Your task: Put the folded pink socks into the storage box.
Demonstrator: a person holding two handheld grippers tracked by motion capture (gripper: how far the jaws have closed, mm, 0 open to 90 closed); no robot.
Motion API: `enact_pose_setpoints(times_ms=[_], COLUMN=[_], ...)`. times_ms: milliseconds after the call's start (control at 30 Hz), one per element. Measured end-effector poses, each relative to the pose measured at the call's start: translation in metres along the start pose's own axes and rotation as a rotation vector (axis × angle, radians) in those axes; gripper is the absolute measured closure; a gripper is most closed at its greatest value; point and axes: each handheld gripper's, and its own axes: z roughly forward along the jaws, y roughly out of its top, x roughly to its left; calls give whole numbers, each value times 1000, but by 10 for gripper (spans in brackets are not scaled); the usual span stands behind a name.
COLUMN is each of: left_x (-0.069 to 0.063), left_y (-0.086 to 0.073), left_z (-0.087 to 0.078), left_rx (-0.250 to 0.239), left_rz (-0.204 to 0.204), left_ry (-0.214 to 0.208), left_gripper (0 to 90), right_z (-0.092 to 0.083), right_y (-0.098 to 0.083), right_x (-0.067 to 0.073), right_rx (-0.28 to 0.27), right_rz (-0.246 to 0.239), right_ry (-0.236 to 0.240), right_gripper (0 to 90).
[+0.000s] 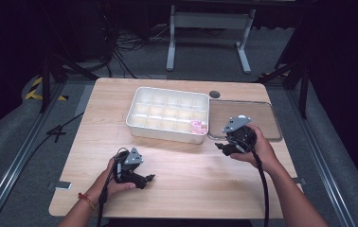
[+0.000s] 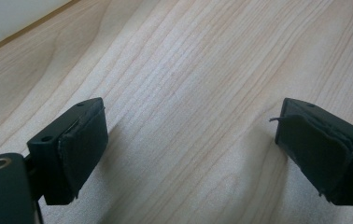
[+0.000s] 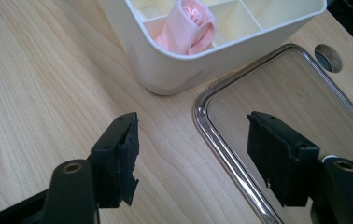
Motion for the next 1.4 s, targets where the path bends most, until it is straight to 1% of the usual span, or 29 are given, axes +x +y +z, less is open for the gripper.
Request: enact_pose_setpoints(times_ms=[433, 467, 533, 567, 600, 667, 700, 767, 900, 1100, 1267, 1400], left_x=[0, 0, 0, 0, 0, 0, 0, 0, 0, 0, 0, 0], left_y=[0, 0, 0, 0, 0, 0, 0, 0, 0, 0, 0, 0], left_z=[0, 0, 0, 0, 0, 0, 0, 0, 0, 0, 0, 0], left_rx=[0, 0, 0, 0, 1, 0, 1, 1, 1, 1, 2, 2], left_rz=[0, 1, 0, 0, 1, 1, 1, 1, 1, 2, 2, 1], left_ry=[0, 0, 0, 0, 0, 0, 0, 0, 0, 0, 1, 1], left_gripper=[96, 96, 96, 96, 96, 96, 96, 96, 96, 96, 96, 96], right_z=[0, 0, 0, 0, 0, 0, 1, 0, -2, -2, -3, -3], right_y=[-19, -23, -25, -29, -31, -34, -38, -42, -48, -59, -69, -75], right_x=[6, 7, 8, 9, 10, 10, 11, 13, 15, 19, 21, 23], right_rx=[18, 26, 28, 32, 33, 30, 30, 28, 25, 43, 39, 49], right_rz=[3, 7, 9, 3, 10, 9, 10, 17, 9, 6, 11, 8], right_ry=[3, 10, 11, 6, 12, 12, 6, 8, 8, 6, 8, 2], right_gripper=[345, 346, 346, 345, 345, 344, 345, 345, 345, 342, 342, 341])
